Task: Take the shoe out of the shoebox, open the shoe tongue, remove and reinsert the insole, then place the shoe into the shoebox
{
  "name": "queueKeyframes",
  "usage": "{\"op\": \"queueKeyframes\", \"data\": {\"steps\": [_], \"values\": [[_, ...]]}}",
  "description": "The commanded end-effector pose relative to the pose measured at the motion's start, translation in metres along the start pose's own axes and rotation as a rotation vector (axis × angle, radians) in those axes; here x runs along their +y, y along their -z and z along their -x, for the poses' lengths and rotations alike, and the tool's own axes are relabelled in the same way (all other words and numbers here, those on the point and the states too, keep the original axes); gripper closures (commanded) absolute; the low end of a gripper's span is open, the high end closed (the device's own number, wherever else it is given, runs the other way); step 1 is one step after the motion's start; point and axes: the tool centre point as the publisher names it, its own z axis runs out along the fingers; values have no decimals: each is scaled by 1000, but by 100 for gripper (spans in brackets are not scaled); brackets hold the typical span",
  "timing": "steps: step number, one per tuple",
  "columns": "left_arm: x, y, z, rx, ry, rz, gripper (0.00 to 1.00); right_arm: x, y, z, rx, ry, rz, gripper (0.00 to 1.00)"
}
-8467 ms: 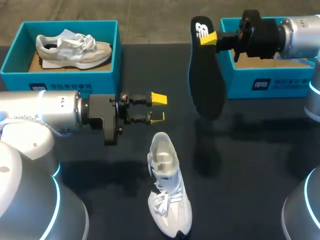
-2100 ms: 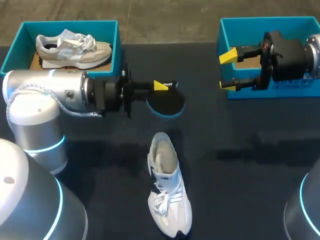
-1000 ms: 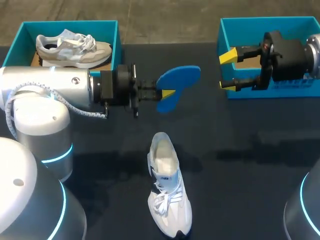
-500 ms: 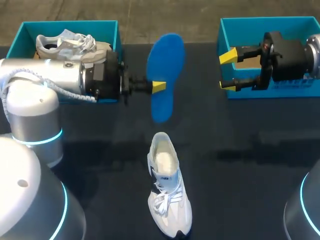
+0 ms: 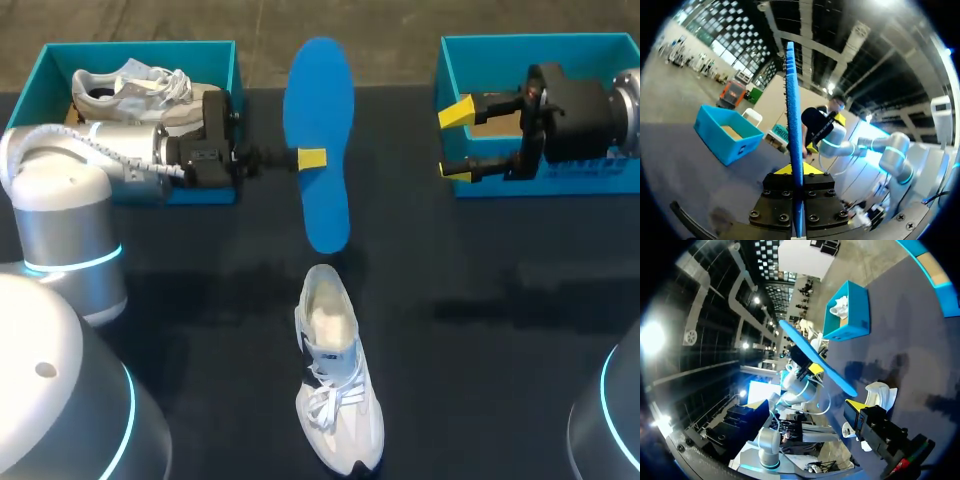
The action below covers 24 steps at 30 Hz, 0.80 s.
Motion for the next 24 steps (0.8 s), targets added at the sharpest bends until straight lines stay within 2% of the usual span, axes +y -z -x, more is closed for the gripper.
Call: {"op": "queueKeyframes", "data": {"steps": [1,3,13,15,21,24], "values": [[10,-8,1,70,324,-94,100,0,-1,0,-4,-2,-1,0],[10,-12,1,52,320,-46,100,0,-1,0,-4,-2,-1,0],[10,-12,1,52,320,-46,100,0,-1,0,-4,-2,-1,0],[7,-13,3,65,423,-23,100,0,-1,0,-4,-2,-1,0],[-3,-12,12,83,681,-49,100,0,-1,0,-4,-2,-1,0],[-2,-14,16,76,741,-30,100,0,-1,0,-4,-2,-1,0]]}}
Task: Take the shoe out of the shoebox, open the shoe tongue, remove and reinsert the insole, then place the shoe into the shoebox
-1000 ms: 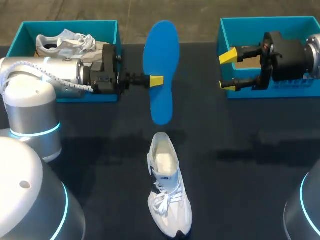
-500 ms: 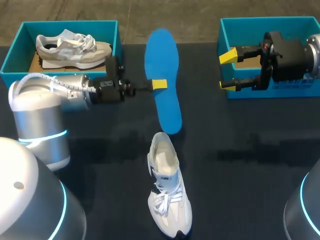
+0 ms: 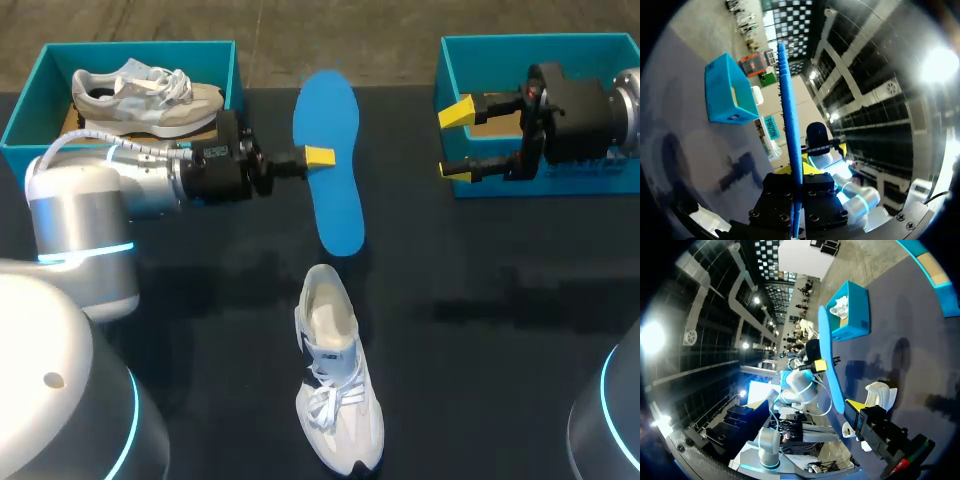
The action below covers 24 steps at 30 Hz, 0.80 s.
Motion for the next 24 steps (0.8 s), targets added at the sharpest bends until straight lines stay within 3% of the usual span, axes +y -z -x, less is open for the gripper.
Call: {"op": "queueKeyframes", "data": {"steps": [1,7,24], "values": [[-5,-4,8,-11,162,29,100,0,-1,0,-4,-2,-2,0],[-7,-9,12,-76,196,-2,100,0,-1,0,-4,-2,-2,0],[-12,-17,22,-99,266,-14,100,0,-1,0,-4,-2,-2,0]]}}
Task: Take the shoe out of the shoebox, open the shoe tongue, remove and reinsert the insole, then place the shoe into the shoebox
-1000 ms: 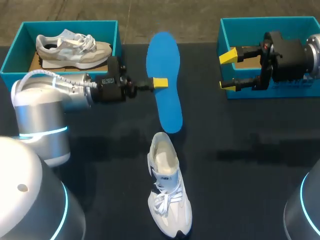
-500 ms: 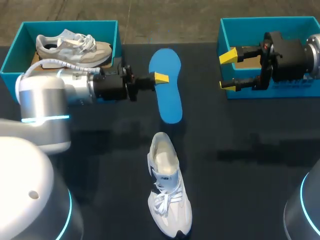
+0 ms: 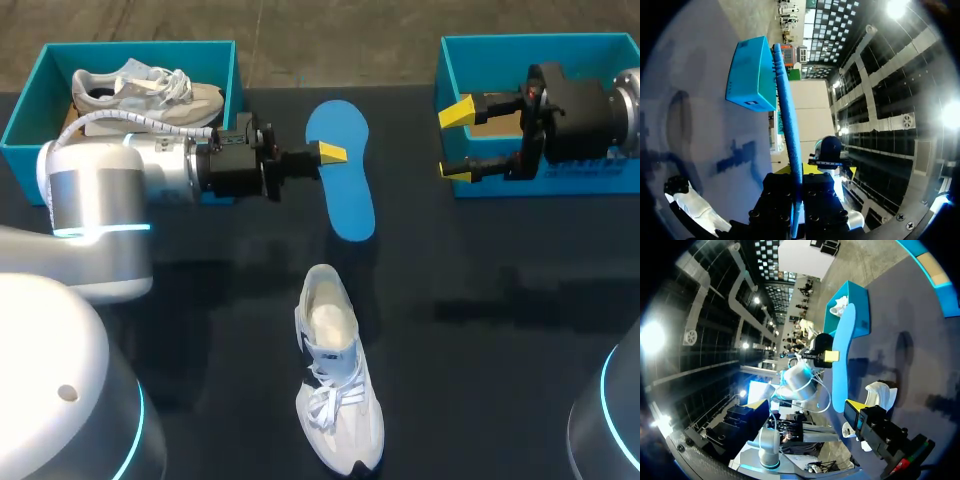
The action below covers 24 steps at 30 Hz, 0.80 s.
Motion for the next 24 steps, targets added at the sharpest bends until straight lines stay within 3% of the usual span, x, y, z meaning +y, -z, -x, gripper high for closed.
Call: {"op": "queueKeyframes", "data": {"steps": [1,3,7,11,17,24], "values": [[0,-2,0,-1,1,-2,100,0,-1,0,-4,-2,-1,0],[0,-2,0,-1,1,-2,100,5,3,-10,-77,28,-28,0],[0,-2,0,-1,1,-2,100,14,7,-42,-326,68,-109,0],[0,-2,0,-1,1,-2,100,21,10,-57,-459,58,-156,0],[0,-2,0,-1,1,-2,100,26,-1,-87,-678,59,-237,0],[0,-2,0,-1,1,-2,100,33,-13,-105,-911,49,-259,0]]}}
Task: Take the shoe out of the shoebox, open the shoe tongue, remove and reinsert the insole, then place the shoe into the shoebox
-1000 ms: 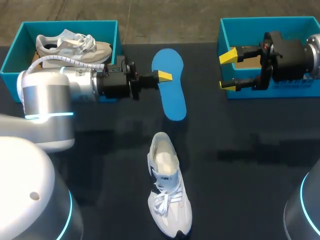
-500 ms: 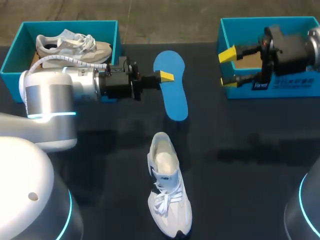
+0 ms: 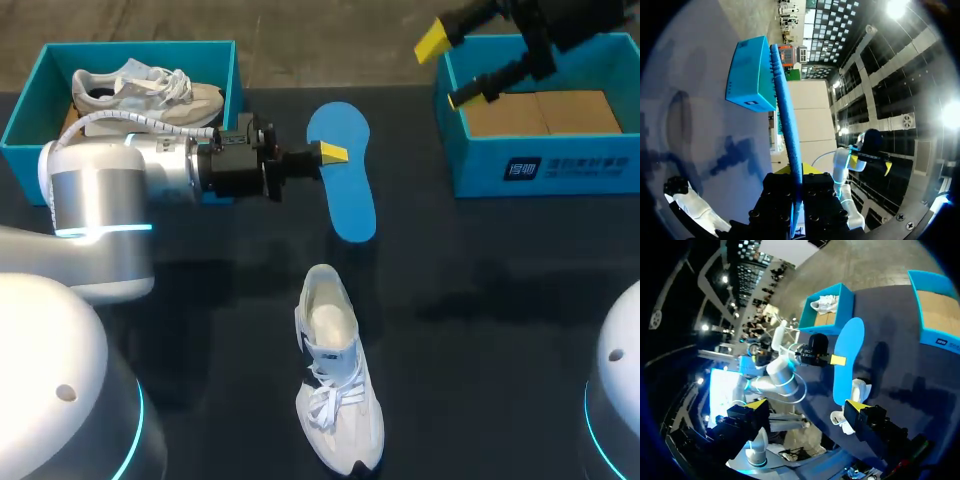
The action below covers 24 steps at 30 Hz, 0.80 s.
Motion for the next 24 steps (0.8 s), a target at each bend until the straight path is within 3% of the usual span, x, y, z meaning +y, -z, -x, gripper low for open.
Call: {"op": "queueKeyframes", "data": {"steps": [1,10,24], "values": [[0,0,0,-2,1,-1,100,12,-1,-20,-485,-12,-139,0],[0,0,0,-2,1,-1,100,22,-8,-37,-743,-1,-128,0],[0,0,0,-2,1,-1,100,20,-23,-51,-905,17,-70,0]]}}
